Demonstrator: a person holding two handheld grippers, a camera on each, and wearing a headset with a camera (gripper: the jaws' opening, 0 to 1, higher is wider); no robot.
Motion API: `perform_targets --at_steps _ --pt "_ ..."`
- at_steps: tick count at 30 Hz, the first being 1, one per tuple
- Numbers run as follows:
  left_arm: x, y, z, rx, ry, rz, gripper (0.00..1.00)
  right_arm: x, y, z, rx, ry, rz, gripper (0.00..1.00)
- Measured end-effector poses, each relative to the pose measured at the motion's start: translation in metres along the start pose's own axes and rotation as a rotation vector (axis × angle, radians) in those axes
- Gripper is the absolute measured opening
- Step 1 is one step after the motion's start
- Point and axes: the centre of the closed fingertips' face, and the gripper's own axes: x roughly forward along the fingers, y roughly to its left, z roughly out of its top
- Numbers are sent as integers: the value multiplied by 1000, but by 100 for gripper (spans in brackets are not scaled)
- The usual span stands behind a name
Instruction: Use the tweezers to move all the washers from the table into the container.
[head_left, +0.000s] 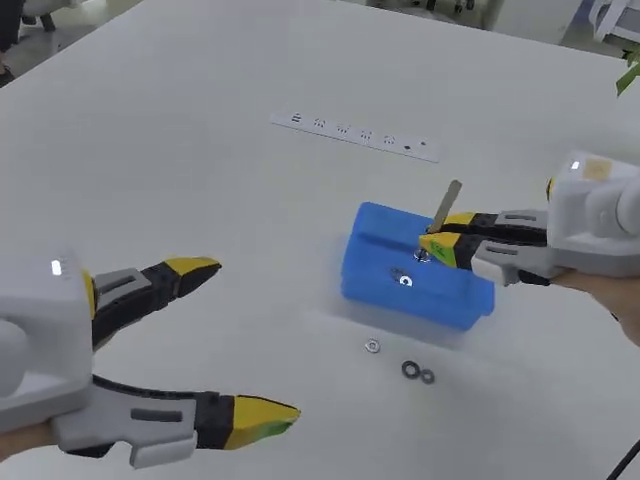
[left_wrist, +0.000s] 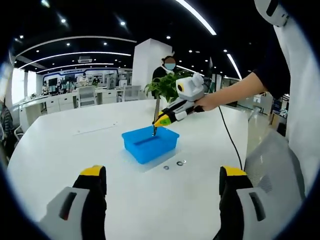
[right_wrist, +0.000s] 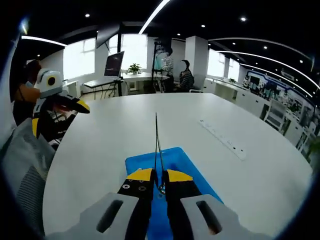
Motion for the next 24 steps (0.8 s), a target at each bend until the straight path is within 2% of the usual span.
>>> perform_targets --at_steps 5,14,18,24 --pt "2 6 2 3 2 20 100 10 -7 -12 22 23 -5 9" --pt "3 8 4 6 13 17 100 26 -11 -24 40 41 -3 9" --pt "1 9 0 -1 25 24 100 29 -11 -28 58 42 -4 9" --pt "1 4 -2 -11 40 24 100 31 -10 -35 79 52 -5 10"
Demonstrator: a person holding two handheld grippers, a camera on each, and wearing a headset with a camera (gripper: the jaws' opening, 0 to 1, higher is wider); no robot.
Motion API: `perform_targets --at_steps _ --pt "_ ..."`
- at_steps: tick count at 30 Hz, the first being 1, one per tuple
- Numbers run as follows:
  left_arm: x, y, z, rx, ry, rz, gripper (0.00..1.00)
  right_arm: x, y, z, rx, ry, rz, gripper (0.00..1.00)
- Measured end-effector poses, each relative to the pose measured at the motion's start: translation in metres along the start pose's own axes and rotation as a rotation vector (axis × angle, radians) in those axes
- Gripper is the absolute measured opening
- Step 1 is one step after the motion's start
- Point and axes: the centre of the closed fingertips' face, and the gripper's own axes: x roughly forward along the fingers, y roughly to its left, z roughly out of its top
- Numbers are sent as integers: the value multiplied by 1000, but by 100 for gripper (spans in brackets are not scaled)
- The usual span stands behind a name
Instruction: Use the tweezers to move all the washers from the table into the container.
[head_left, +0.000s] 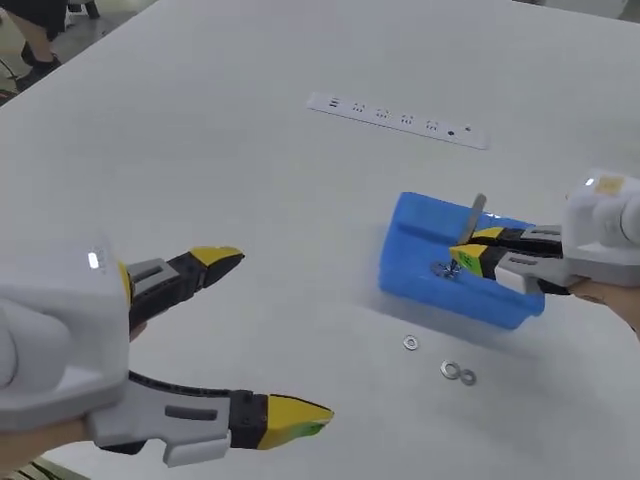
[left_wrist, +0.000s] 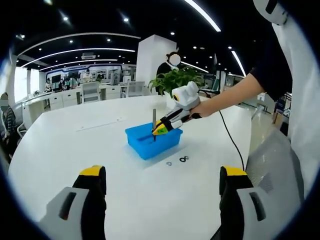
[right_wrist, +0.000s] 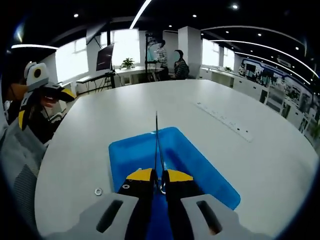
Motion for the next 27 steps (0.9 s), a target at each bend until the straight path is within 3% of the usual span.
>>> perform_targets --at_steps 9,20,24,25,27 --pt "-1 -3 4 1 -3 0 100 -2 0 0 19 -2 -6 10" --pt "-3 -4 6 -10 -12 4 100 -11 -7 12 48 -42 -29 10" --pt "6 1 14 -11 -36 -13 100 -13 1 14 -22 -35 0 8" --pt "10 5 9 39 5 -38 100 -14 1 16 -61 -40 1 8" --pt "18 19 1 133 93 -46 99 -16 2 17 -61 -45 3 8"
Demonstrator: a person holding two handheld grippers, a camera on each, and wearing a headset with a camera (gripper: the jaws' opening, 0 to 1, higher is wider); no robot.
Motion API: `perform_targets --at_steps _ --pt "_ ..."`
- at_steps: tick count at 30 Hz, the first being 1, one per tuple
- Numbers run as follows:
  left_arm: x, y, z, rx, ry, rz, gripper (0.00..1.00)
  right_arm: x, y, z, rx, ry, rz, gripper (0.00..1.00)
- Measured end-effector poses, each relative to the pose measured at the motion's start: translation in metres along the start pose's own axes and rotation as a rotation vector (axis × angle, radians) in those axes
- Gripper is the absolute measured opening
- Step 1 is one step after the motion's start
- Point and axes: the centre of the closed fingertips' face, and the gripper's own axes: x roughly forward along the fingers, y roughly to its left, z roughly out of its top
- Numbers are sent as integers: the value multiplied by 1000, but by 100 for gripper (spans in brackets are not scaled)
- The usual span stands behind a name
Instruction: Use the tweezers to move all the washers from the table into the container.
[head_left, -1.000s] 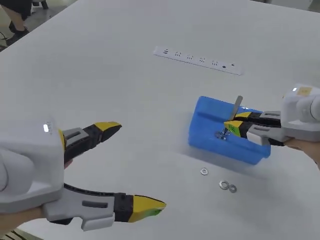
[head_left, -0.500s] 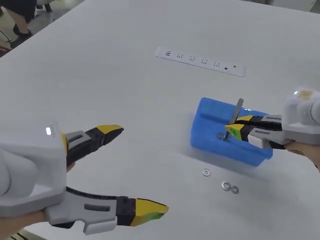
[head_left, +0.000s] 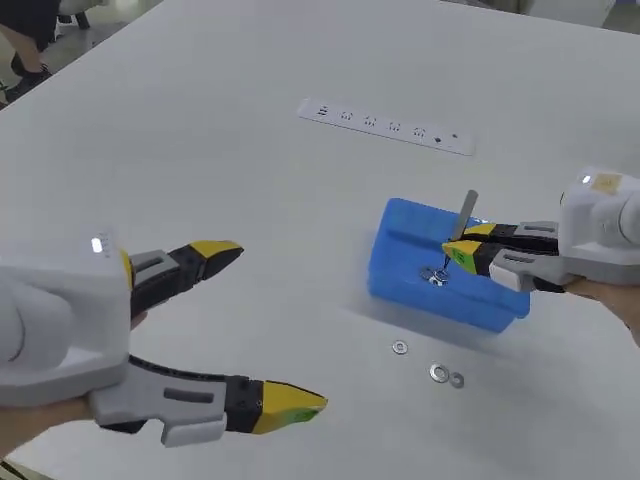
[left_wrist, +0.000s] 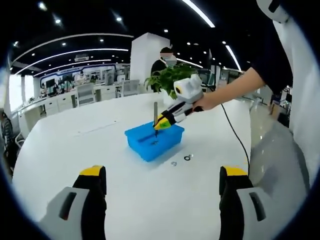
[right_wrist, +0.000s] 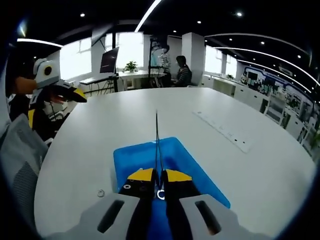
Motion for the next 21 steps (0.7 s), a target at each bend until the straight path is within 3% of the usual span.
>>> perform_targets --at_steps 1,4,6,11,14,16,21 --pt "3 5 1 20 12 -5 99 0 -1 1 -4 -2 0 7" --pt "16 27 20 3 -26 -12 97 -1 -1 3 -18 -7 8 7" --pt "24 37 27 -15 -27 -19 92 -1 0 3 -26 -7 17 7" --pt "60 52 64 -41 -107 -57 85 -2 12 3 -45 -7 55 8" --pt "85 46 76 -29 -104 -114 79 -2 19 4 -82 0 82 8" --pt "101 30 83 -31 -107 -206 75 -2 23 4 -104 5 98 8" --pt "127 13 90 28 -78 -305 61 -2 27 3 -137 14 121 8"
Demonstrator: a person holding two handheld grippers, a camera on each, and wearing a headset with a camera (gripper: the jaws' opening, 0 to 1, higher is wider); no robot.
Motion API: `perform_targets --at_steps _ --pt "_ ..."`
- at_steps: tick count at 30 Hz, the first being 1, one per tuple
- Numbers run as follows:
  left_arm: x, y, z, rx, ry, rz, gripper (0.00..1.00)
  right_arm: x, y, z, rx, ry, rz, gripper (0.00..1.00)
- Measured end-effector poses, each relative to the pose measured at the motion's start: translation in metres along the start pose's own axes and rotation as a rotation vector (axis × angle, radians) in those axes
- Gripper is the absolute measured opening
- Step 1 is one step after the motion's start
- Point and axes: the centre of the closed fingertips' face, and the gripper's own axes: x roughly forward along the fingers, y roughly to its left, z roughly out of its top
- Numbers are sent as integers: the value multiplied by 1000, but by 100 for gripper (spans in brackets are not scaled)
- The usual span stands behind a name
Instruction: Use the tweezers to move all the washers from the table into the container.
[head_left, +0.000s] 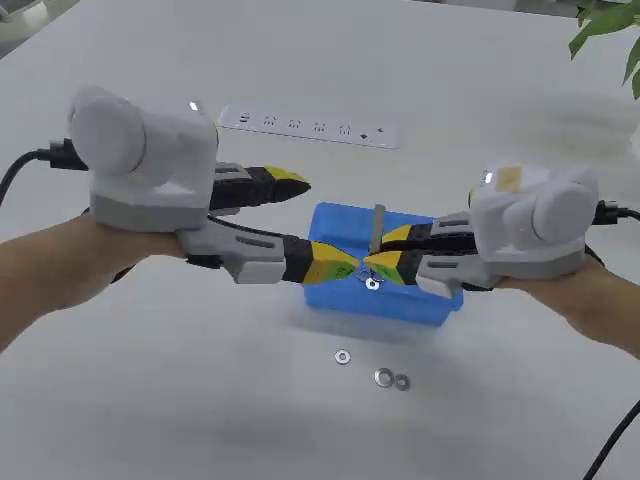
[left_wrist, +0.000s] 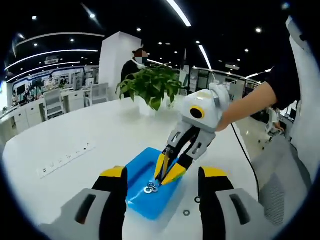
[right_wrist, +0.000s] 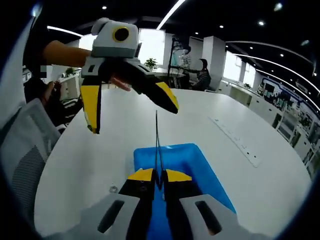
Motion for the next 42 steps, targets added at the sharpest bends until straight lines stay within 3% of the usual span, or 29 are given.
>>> perform_targets --at_steps 4,8,11,15,23,34,42 --pt "11 4 5 21 15 -20 55 1 3 1 -14 0 13 8" --pt "17 3 3 53 55 -43 37 1 3 2 -18 0 17 8" --pt "18 3 -1 67 79 -65 29 3 1 3 -15 -3 19 8" --pt "18 -3 3 90 73 -108 26 3 2 5 -14 -8 24 8" --pt "18 -8 8 115 63 -148 9 3 3 5 -11 -8 31 8" --pt "20 -16 13 281 79 -158 5 2 1 8 -3 -18 17 9" --pt "20 -17 18 312 71 -152 5 -2 1 16 21 -30 -8 11"
